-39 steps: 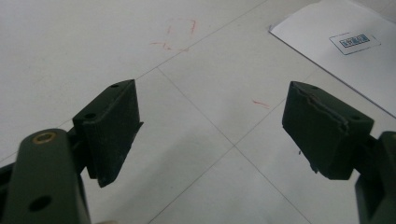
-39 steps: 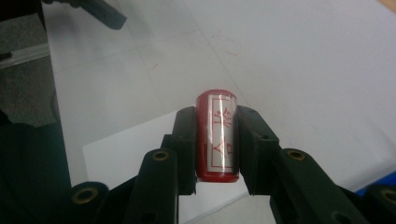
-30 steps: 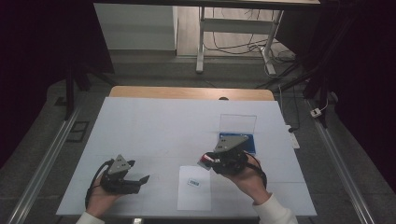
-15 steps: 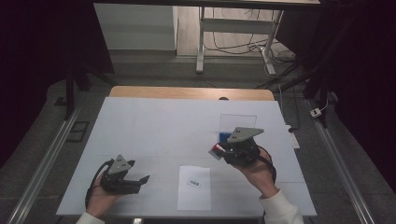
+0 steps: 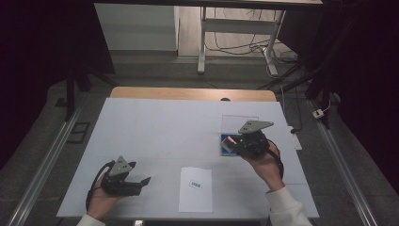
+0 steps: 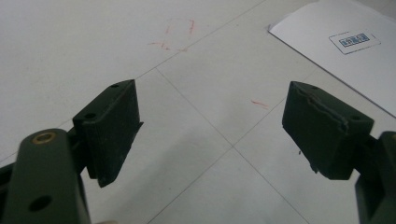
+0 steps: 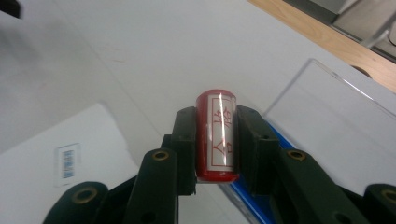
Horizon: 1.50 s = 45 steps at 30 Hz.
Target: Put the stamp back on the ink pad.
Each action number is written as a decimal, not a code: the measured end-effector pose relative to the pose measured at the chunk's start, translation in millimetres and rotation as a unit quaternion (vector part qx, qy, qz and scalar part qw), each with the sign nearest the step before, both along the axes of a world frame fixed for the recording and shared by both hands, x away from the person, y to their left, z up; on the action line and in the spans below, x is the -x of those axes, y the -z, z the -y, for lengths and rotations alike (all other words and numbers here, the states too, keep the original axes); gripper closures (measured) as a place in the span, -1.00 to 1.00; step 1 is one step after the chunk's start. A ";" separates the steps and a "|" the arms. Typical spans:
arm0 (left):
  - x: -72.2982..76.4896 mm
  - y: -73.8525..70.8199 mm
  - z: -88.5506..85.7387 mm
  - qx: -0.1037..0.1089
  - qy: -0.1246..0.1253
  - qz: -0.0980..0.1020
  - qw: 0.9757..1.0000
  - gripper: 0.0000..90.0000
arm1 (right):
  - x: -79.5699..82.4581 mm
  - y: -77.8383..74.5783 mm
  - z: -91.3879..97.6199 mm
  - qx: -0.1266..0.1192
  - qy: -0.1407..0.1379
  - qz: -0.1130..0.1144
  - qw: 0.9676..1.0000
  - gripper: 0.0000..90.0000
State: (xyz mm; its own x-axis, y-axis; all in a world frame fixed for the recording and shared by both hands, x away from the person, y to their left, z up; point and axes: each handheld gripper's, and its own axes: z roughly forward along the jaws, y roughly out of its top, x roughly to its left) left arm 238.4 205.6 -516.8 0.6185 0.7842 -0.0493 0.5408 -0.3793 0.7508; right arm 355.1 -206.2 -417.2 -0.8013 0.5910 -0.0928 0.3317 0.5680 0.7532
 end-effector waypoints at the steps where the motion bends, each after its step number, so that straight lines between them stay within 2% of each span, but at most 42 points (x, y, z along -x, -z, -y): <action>1: 0.0 0.1 0.2 -0.001 0.000 0.000 1.000 -0.57 | -3.3 1.3 1.4 0.005 0.006 0.000 1.000 0.55; 9: -1.0 1.3 -0.1 -0.001 -0.002 -0.003 1.000 -0.57 | -28.5 14.7 12.3 0.027 0.045 -0.008 0.999 0.55; 14: -3.0 1.6 -1.2 0.004 -0.005 -0.005 1.000 -0.57 | -44.2 28.1 20.9 0.054 0.070 -0.020 0.996 0.55; 18: -2.5 2.9 -0.4 0.001 -0.004 -0.007 1.000 -0.57 | -55.7 41.2 26.9 0.065 0.083 -0.034 0.994 0.55; 21: -1.6 3.1 -0.4 0.003 -0.005 -0.008 1.000 -0.57 | -60.7 46.3 28.7 0.061 0.084 -0.041 0.994 0.55; 28: -1.5 3.3 -0.3 0.000 -0.007 -0.007 1.000 -0.57 | -65.4 53.9 22.0 0.077 0.072 -0.047 0.993 0.54; 31: -0.9 3.7 -1.1 0.002 -0.007 -0.008 1.000 -0.57 | -66.2 55.3 21.4 0.075 0.071 -0.047 0.994 0.49; 35: -2.7 3.7 0.2 0.000 -0.006 -0.008 1.000 -0.57 | -65.2 56.4 22.4 0.068 0.073 -0.055 0.993 0.20; 40: -2.4 3.9 0.2 -0.001 -0.006 -0.007 1.000 -0.57 | -59.6 45.4 28.0 0.031 0.083 -0.034 0.995 0.05; 45: -4.0 3.5 0.4 0.003 -0.006 -0.008 1.000 -0.57 | -46.5 33.3 33.0 0.010 0.087 -0.014 0.996 -0.03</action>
State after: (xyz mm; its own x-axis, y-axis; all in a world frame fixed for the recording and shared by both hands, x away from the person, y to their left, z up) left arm 242.4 205.2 -520.3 0.6085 0.7911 -0.0631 0.5565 -0.3686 0.7446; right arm 401.6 -239.3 -450.6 -0.6895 0.7194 -0.0843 0.4473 0.5144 0.7317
